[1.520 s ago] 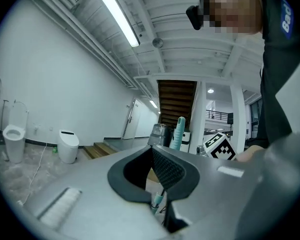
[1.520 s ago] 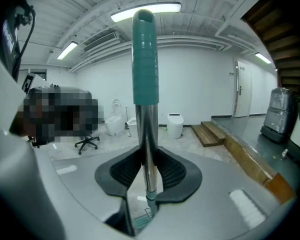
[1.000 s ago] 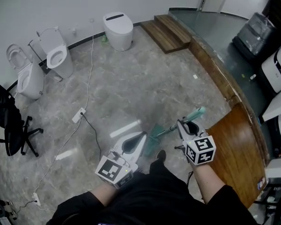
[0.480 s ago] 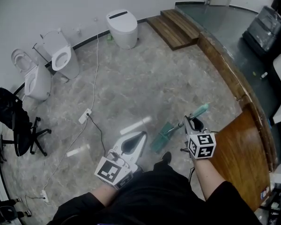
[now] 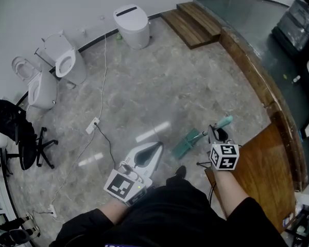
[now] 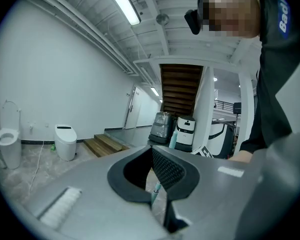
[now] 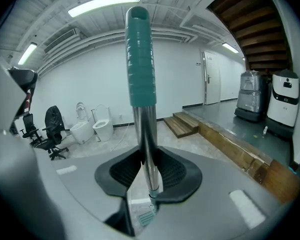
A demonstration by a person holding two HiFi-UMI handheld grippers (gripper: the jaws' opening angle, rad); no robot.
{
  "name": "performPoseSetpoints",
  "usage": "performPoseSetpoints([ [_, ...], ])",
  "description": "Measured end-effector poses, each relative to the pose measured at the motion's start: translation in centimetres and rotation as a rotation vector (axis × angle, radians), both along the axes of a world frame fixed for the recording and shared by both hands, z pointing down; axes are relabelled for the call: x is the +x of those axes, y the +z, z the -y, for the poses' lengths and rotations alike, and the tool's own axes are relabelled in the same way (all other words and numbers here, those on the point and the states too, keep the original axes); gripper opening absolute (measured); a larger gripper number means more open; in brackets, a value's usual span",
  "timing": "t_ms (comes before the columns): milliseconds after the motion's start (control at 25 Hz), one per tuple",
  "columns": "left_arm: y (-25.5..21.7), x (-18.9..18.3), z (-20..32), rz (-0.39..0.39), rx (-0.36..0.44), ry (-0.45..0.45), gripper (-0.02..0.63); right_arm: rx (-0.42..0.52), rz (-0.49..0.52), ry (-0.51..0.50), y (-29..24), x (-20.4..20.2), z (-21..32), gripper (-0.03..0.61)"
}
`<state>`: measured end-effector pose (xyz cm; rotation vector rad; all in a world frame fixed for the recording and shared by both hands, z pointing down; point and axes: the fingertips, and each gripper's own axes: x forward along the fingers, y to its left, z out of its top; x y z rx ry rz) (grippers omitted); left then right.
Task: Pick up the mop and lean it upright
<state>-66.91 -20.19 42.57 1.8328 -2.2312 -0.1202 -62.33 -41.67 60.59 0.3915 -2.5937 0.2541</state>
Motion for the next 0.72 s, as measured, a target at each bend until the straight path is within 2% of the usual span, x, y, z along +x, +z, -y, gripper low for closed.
performPoseSetpoints([
  [360,1.1,1.3,4.4,0.007,-0.040,0.019,0.011,-0.014,-0.062,0.048,4.5,3.2,5.4,0.106],
  [520,1.5,1.8,5.8,0.002,-0.055,0.054,0.011,-0.035,-0.144,0.056,7.5,5.8,5.6,0.106],
  [720,1.8,1.8,7.0,-0.017,-0.047,0.113,0.011,-0.023,-0.154,0.066,8.1,7.8,5.7,0.106],
])
